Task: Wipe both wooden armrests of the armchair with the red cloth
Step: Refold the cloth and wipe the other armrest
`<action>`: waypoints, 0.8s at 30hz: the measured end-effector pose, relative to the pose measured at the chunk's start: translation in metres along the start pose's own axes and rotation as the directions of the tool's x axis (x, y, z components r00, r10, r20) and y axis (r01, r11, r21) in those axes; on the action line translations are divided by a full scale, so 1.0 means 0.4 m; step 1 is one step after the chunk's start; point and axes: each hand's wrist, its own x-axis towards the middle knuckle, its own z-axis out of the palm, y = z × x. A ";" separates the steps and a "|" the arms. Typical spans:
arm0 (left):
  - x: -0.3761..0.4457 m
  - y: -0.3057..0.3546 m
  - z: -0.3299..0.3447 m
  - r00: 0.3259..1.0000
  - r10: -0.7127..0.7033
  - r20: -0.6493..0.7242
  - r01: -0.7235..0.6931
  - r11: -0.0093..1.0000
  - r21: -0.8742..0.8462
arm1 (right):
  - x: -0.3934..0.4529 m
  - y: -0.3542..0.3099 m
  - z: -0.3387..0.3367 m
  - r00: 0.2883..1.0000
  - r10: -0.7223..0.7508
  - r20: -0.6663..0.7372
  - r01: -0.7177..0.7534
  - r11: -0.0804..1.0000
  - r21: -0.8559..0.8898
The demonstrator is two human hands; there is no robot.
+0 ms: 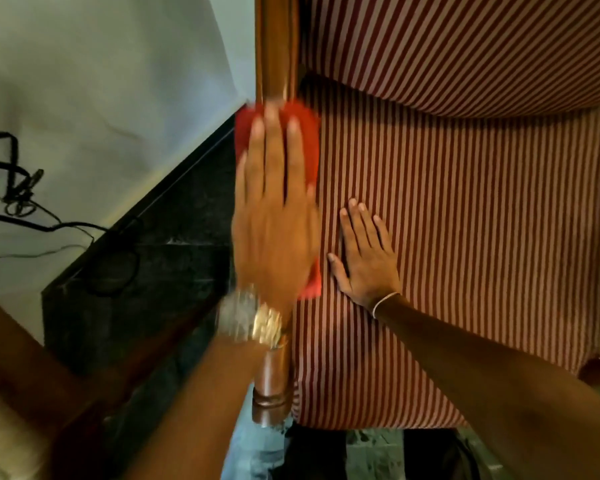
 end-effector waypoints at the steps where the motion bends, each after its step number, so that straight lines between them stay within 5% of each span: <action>1: -0.092 -0.002 -0.005 0.999 0.008 0.035 -0.009 1.000 0.014 | -0.001 0.000 0.004 1.000 0.001 -0.005 -0.001 1.000 0.002; 5: -0.173 -0.007 0.000 0.995 0.070 0.066 -0.076 0.993 0.090 | 0.010 0.006 0.011 1.000 0.014 -0.021 -0.014 1.000 0.003; 12: 0.306 0.001 -0.003 0.997 0.007 -0.079 -0.007 1.000 0.009 | 0.008 0.007 0.007 1.000 0.008 -0.027 -0.008 1.000 -0.015; 20: -0.220 0.011 -0.009 0.998 0.025 0.063 -0.029 0.998 0.060 | 0.006 0.007 0.011 0.999 0.015 -0.031 -0.014 0.999 0.031; 24: -0.027 0.023 0.005 0.997 0.073 0.025 -0.076 0.987 0.139 | 0.005 0.004 0.007 0.999 0.012 -0.038 -0.010 1.000 0.029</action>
